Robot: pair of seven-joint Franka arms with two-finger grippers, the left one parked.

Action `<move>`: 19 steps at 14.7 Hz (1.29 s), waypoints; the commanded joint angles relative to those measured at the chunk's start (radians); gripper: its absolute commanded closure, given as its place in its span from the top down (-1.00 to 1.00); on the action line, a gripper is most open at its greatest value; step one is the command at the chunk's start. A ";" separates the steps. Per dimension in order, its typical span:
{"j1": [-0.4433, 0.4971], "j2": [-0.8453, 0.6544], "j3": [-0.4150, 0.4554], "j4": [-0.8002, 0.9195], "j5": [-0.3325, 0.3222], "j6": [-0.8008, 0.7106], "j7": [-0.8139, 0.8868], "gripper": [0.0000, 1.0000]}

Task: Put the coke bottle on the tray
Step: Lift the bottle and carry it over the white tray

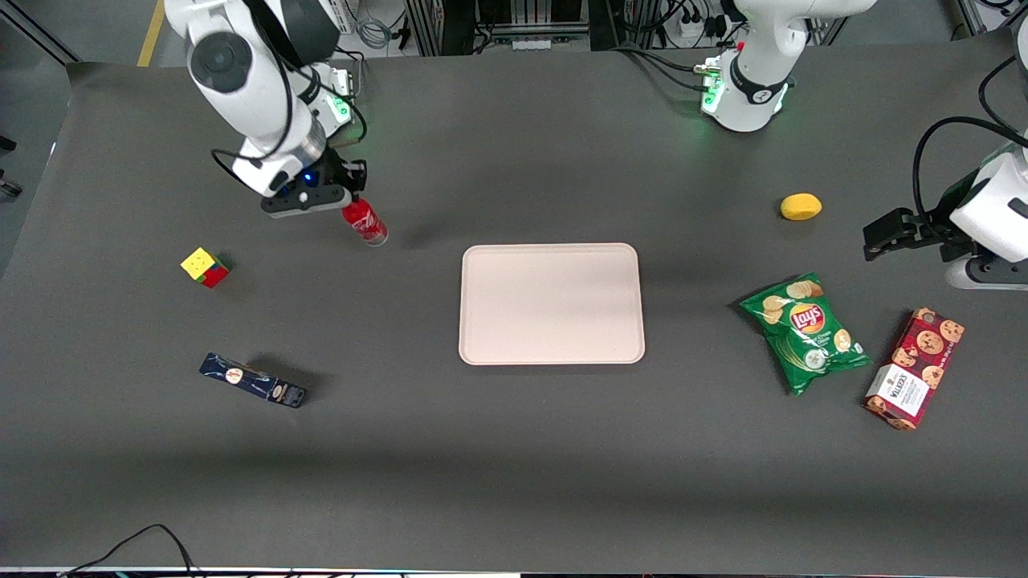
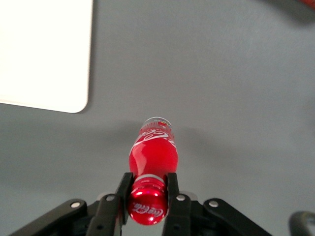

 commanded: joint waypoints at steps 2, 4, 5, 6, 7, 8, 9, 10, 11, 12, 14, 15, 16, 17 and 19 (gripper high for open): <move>-0.011 0.016 -0.002 0.301 0.011 -0.248 0.019 -1.00; -0.011 0.060 -0.002 0.434 0.008 -0.328 0.057 -1.00; -0.009 0.095 -0.002 0.506 0.008 -0.363 0.072 -1.00; -0.008 0.135 0.003 0.580 0.008 -0.410 0.095 -1.00; -0.004 0.180 0.009 0.656 0.008 -0.441 0.124 -1.00; 0.002 0.224 0.010 0.730 0.008 -0.470 0.155 -1.00; 0.005 0.272 0.018 0.801 0.009 -0.492 0.189 -1.00; 0.006 0.318 0.044 0.856 0.006 -0.504 0.228 -1.00; 0.006 0.364 0.068 0.910 0.005 -0.512 0.262 -1.00; 0.008 0.405 0.082 0.950 0.003 -0.512 0.301 -1.00; 0.035 0.491 0.121 1.019 -0.033 -0.511 0.379 -1.00; 0.038 0.537 0.145 1.059 -0.053 -0.508 0.413 -1.00; 0.040 0.579 0.171 1.089 -0.064 -0.500 0.455 -1.00; 0.045 0.614 0.191 1.105 -0.084 -0.483 0.485 -1.00; 0.072 0.668 0.205 1.107 -0.135 -0.422 0.546 -1.00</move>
